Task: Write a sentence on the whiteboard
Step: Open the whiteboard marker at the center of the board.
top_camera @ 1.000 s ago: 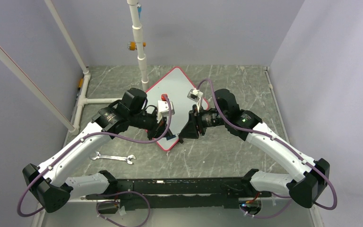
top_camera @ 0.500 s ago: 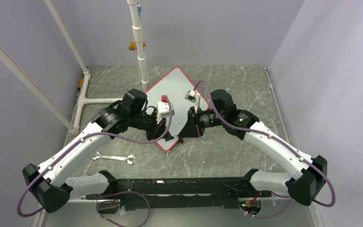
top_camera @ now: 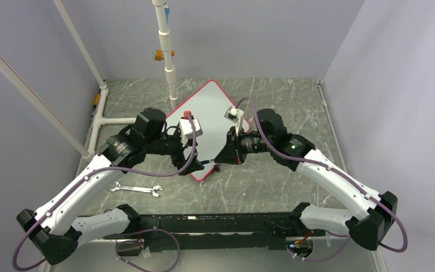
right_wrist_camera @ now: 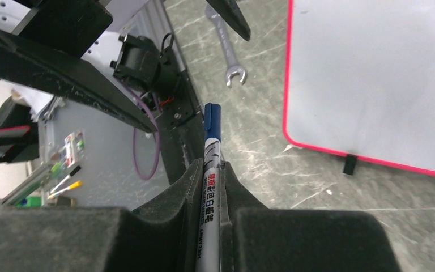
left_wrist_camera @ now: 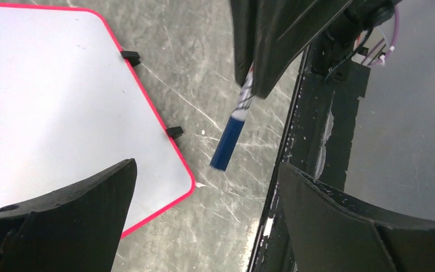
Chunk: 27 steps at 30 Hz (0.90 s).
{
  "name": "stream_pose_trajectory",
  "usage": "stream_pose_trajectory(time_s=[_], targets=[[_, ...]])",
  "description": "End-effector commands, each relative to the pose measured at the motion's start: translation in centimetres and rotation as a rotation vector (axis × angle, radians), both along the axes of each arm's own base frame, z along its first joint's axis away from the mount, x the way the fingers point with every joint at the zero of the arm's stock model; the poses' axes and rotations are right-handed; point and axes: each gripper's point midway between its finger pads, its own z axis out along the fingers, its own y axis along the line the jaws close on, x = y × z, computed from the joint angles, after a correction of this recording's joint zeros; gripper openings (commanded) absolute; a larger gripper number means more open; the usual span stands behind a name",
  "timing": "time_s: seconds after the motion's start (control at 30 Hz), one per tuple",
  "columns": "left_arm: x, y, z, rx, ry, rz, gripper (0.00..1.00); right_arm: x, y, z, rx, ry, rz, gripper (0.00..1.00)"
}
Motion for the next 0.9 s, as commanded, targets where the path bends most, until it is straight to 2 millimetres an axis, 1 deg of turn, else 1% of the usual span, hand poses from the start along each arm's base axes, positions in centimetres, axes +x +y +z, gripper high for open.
stream_pose_trajectory(time_s=[0.0, 0.1, 0.27, 0.37, 0.47, 0.57, 0.6, 0.67, 0.87], targets=[[1.1, 0.4, 1.7, -0.051, -0.067, 0.042, 0.99, 0.9, -1.7, 1.7, 0.027, -0.098, -0.102, 0.00], [0.7, 0.3, 1.8, -0.070, -0.059, 0.008, 0.99, 0.4, -2.3, 2.5, 0.055, -0.125, -0.102, 0.00], [-0.4, -0.6, 1.7, -0.090, -0.025, -0.085, 0.88, -1.0, -2.2, 3.7, 0.118, -0.153, -0.035, 0.00], [-0.7, -1.0, 1.6, -0.103, -0.010, -0.117, 0.84, -1.6, -1.8, 3.8, 0.134, -0.155, 0.012, 0.00], [-1.2, -1.2, 1.8, -0.117, -0.008, -0.144, 0.83, -1.7, -1.6, 3.8, 0.141, -0.159, 0.029, 0.00], [-1.6, -1.5, 1.8, -0.126, -0.004, -0.164, 0.79, -1.6, -1.4, 4.0, 0.150, -0.164, 0.036, 0.00], [-1.9, -1.7, 1.6, -0.124, 0.005, -0.179, 0.75, -1.6, -1.3, 4.0, 0.151, -0.164, 0.038, 0.00], [-2.2, -1.9, 1.5, -0.119, 0.020, -0.201, 0.69, -1.5, -1.2, 4.0, 0.152, -0.165, 0.041, 0.00], [-2.7, -2.6, 0.7, -0.090, 0.046, -0.232, 0.54, -1.5, -0.7, 4.2, 0.164, -0.162, 0.071, 0.00]])
